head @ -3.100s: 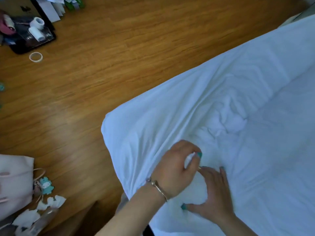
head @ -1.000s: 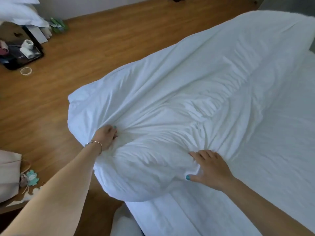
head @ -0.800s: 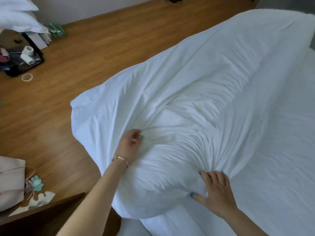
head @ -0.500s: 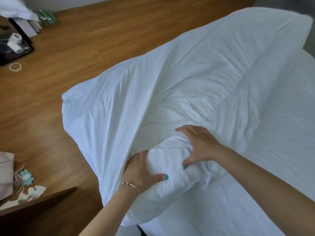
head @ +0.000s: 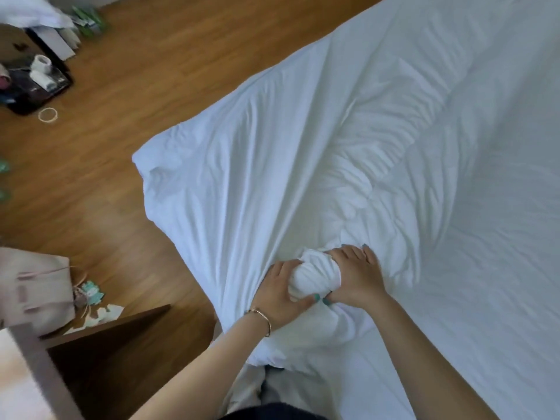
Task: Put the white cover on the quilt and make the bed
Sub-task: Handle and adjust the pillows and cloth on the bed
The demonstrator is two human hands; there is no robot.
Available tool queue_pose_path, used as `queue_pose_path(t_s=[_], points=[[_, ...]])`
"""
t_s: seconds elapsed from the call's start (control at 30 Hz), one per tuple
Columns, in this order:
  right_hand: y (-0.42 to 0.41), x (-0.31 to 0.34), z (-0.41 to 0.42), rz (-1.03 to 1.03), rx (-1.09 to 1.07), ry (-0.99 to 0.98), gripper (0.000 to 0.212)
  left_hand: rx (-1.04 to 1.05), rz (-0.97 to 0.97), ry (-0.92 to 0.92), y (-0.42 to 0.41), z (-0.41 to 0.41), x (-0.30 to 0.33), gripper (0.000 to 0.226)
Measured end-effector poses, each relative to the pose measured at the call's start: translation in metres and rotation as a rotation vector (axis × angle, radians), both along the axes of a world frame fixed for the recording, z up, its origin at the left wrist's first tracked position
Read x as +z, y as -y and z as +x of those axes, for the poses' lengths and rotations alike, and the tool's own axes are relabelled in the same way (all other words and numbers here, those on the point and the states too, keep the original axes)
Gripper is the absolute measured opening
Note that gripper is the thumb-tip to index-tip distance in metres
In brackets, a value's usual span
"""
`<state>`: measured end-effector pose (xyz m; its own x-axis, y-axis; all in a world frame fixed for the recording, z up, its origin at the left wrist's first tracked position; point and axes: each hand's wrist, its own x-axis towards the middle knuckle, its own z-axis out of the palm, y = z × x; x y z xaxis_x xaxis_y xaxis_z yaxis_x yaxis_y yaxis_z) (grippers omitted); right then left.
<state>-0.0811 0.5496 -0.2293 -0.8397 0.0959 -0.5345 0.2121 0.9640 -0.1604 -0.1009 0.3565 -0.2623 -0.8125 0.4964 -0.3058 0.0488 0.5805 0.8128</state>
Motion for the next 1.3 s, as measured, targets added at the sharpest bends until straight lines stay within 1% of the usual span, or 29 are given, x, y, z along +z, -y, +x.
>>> queue_pose_path(t_s=[0.03,0.07,0.1,0.13,0.17,0.2,0.23,0.3,0.33,0.37,0.4,0.43,0.47,0.53,0.57,0.63,0.67,0.73,0.77,0.8,0.87,0.93,1.0,1.07,1.1,1.17,1.23,1.27,1.3], points=[[0.005,0.006,-0.004,-0.027,-0.027,0.05,0.095,0.04,0.059,0.167,0.01,-0.012,0.007,0.064],[0.01,0.011,-0.007,-0.048,-0.064,0.102,0.095,0.107,0.166,0.362,0.019,-0.026,0.013,0.062],[0.015,0.016,-0.011,-0.069,-0.119,0.129,0.094,0.204,0.288,0.551,0.027,-0.039,0.018,0.057],[0.02,0.019,-0.016,-0.082,-0.18,0.13,0.09,0.343,0.414,0.715,0.035,-0.05,0.02,0.05],[0.027,0.021,-0.021,-0.076,-0.219,0.11,0.085,0.439,0.43,0.772,0.041,-0.059,0.021,0.04],[0.036,0.021,-0.029,-0.057,-0.233,0.073,0.08,0.442,0.375,0.718,0.05,-0.065,0.021,0.034],[0.049,0.022,-0.037,-0.037,-0.224,0.027,0.077,0.372,0.286,0.56,0.06,-0.068,0.018,0.034],[0.081,0.016,-0.053,-0.021,-0.134,-0.044,0.072,0.104,0.128,0.035,0.081,-0.073,0.006,0.038],[0.1,0.01,-0.06,-0.025,-0.098,-0.058,0.067,-0.064,0.075,-0.174,0.091,-0.079,-0.002,0.04],[0.12,0.003,-0.068,-0.029,-0.088,-0.062,0.06,-0.234,0.005,-0.304,0.101,-0.091,-0.01,0.044],[0.139,-0.004,-0.075,-0.019,-0.102,-0.055,0.054,-0.376,-0.075,-0.35,0.112,-0.108,-0.015,0.052],[0.157,-0.011,-0.083,0.009,-0.136,-0.047,0.051,-0.485,-0.163,-0.35,0.126,-0.128,-0.02,0.061],[0.174,-0.017,-0.091,0.039,-0.194,-0.04,0.05,-0.564,-0.26,-0.309,0.14,-0.15,-0.026,0.066],[0.205,-0.023,-0.107,0.049,-0.393,-0.027,0.056,-0.734,-0.406,-0.194,0.169,-0.197,-0.036,0.065],[0.221,-0.025,-0.114,0.03,-0.52,-0.016,0.062,-0.843,-0.444,-0.2,0.18,-0.216,-0.037,0.063],[0.249,-0.025,-0.126,-0.024,-0.738,0.017,0.075,-1.059,-0.438,-0.272,0.195,-0.243,-0.03,0.063],[0.262,-0.024,-0.132,-0.027,-0.788,0.039,0.082,-1.132,-0.433,-0.307,0.202,-0.255,-0.024,0.065],[0.28,-0.02,-0.145,0.022,-0.765,0.066,0.094,-1.202,-0.464,-0.422,0.216,-0.277,-0.019,0.068],[0.284,-0.017,-0.153,0.051,-0.742,0.07,0.094,-1.201,-0.473,-0.481,0.222,-0.289,-0.018,0.07],[0.284,-0.014,-0.162,0.075,-0.73,0.085,0.089,-1.187,-0.5,-0.51,0.227,-0.302,-0.016,0.071],[0.278,-0.016,-0.183,0.074,-0.792,0.086,0.076,-1.167,-0.584,-0.496,0.23,-0.333,-0.013,0.071],[0.275,-0.022,-0.209,0.03,-0.843,0.087,0.074,-1.125,-0.655,-0.377,0.236,-0.357,-0.017,0.067],[0.286,-0.034,-0.248,-0.009,-0.84,0.051,0.081,-1.004,-0.691,-0.249,0.254,-0.382,-0.024,0.066],[0.309,-0.044,-0.288,-0.024,-0.865,0.0,0.09,-0.853,-0.658,-0.113,0.277,-0.403,-0.025,0.067],[0.322,-0.048,-0.308,0.026,-0.846,-0.056,0.092,-0.8,-0.632,-0.077,0.289,-0.417,-0.027,0.067],[0.343,-0.056,-0.349,0.154,-0.664,-0.126,0.085,-0.752,-0.61,-0.022,0.31,-0.455,-0.033,0.066],[0.365,-0.065,-0.399,0.145,-0.431,-0.059,0.077,-0.725,-0.627,0.055,0.331,-0.507,-0.043,0.069],[0.378,-0.07,-0.427,0.104,-0.395,-0.011,0.075,-0.718,-0.643,0.069,0.342,-0.537,-0.048,0.069],[0.392,-0.073,-0.454,0.045,-0.427,0.061,0.074,-0.719,-0.664,0.071,0.352,-0.569,-0.051,0.069]])
